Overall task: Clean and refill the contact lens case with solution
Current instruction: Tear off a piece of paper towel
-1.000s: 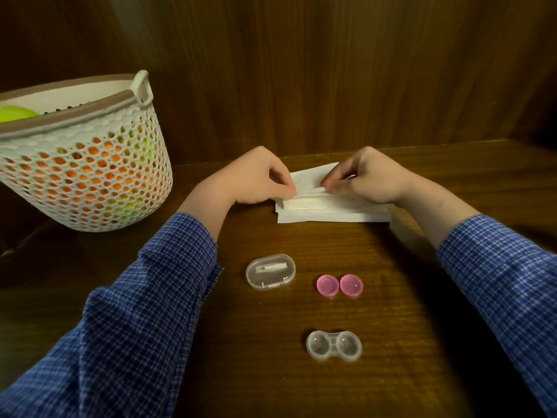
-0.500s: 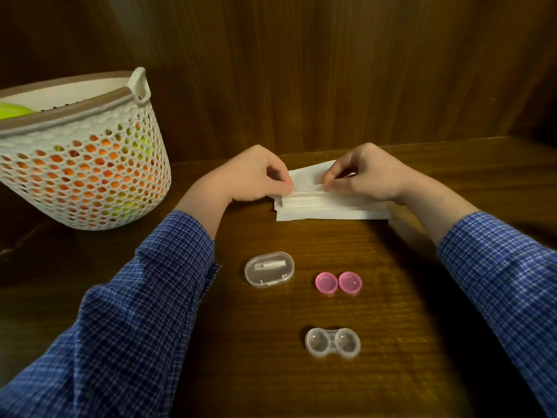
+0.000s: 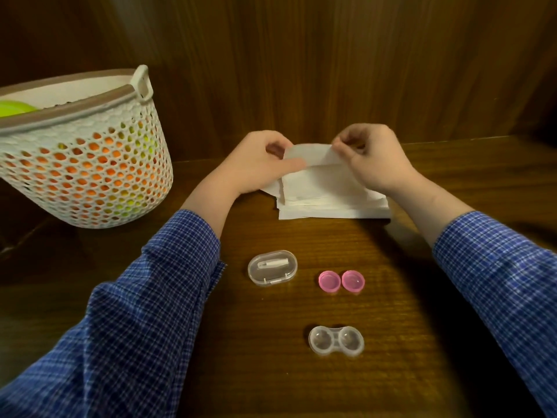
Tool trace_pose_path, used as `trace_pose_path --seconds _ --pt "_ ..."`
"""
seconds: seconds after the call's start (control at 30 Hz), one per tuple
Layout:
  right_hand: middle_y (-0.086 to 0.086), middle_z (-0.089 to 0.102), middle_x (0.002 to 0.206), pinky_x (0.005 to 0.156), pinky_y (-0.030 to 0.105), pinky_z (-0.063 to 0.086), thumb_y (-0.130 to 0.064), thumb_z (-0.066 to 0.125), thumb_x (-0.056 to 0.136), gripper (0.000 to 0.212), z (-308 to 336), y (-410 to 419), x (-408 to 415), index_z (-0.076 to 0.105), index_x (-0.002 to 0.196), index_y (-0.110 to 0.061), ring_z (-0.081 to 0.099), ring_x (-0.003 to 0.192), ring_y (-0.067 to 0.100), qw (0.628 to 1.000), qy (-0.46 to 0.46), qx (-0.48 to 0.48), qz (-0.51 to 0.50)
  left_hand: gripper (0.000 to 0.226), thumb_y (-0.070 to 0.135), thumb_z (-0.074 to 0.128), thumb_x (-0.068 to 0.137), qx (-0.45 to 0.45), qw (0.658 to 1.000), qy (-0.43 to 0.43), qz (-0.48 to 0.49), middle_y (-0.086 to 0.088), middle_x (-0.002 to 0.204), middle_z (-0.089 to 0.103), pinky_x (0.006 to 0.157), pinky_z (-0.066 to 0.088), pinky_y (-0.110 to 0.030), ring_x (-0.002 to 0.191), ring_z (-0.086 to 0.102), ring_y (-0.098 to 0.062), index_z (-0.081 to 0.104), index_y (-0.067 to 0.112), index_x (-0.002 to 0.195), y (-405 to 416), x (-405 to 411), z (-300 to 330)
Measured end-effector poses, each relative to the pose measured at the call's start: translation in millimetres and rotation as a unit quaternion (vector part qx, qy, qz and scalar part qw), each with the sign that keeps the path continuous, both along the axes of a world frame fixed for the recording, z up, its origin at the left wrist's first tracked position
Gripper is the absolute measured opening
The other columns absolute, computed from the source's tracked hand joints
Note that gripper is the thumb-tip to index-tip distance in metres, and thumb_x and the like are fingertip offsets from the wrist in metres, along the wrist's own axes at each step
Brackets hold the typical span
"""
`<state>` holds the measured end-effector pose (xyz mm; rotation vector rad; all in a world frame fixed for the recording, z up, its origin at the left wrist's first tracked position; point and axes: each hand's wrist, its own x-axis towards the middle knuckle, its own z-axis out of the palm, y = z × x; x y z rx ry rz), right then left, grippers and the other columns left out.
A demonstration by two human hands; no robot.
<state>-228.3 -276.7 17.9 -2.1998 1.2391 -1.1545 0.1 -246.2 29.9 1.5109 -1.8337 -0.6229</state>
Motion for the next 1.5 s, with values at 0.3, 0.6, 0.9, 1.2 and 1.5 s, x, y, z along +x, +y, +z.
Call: trace_pose_path --seconds 0.3,0.6,0.9,1.2,1.5 --pt "-0.013 0.061 0.094 0.071 0.013 0.047 -0.022 0.062 0.101 0.010 84.2 -5.4 16.9 0.068 0.093 -0.025 0.057 0.088 0.002 0.996 -0.060 0.024 -0.064 0.021 0.023 0.070 0.098 -0.129 0.975 0.123 0.133 0.018 0.106 0.064 0.071 0.051 -0.013 0.092 0.064 0.000 0.072 0.024 0.119 -3.5 -20.6 -2.6" --pt "-0.012 0.065 0.099 0.068 0.012 0.051 -0.025 0.068 0.098 0.006 132.7 7.8 34.3 0.074 0.099 -0.024 0.058 0.088 -0.001 0.998 -0.035 -0.022 -0.055 0.010 0.022 0.075 0.094 -0.143 0.947 0.237 0.163 0.027 0.087 0.070 0.084 0.065 -0.034 0.087 0.074 -0.005 0.081 0.030 0.098 1.3 -23.8 10.6" --pt "-0.010 0.063 0.097 0.066 0.008 0.052 -0.023 0.055 0.105 0.013 146.4 20.6 30.2 0.067 0.099 -0.023 0.059 0.089 -0.002 0.995 -0.021 -0.074 -0.064 0.014 0.029 0.073 0.095 -0.155 0.957 0.211 0.126 0.010 0.100 0.072 0.064 0.060 -0.021 0.091 0.069 -0.005 0.070 0.022 0.107 9.4 -27.2 26.1" --pt "0.001 0.064 0.089 0.072 0.020 0.054 -0.023 0.058 0.100 0.017 166.4 57.3 3.5 0.068 0.094 -0.011 0.063 0.086 0.010 0.994 0.008 -0.050 0.095 0.010 0.024 0.067 0.101 -0.029 0.937 0.347 0.036 0.008 0.099 0.081 0.081 0.063 -0.032 0.094 0.078 -0.011 0.075 0.022 0.106 37.8 -23.9 70.6" --pt "-0.001 0.073 0.109 0.102 0.040 0.056 -0.032 0.074 0.092 0.019 137.2 131.0 -39.2 0.069 0.107 -0.022 0.069 0.108 0.018 0.980 -0.026 0.054 0.189 0.023 0.023 0.065 0.099 0.005 0.964 0.238 -0.120 0.008 0.089 0.079 0.064 0.057 -0.023 0.082 0.075 -0.008 0.081 0.035 0.088 127.6 -18.3 92.6"
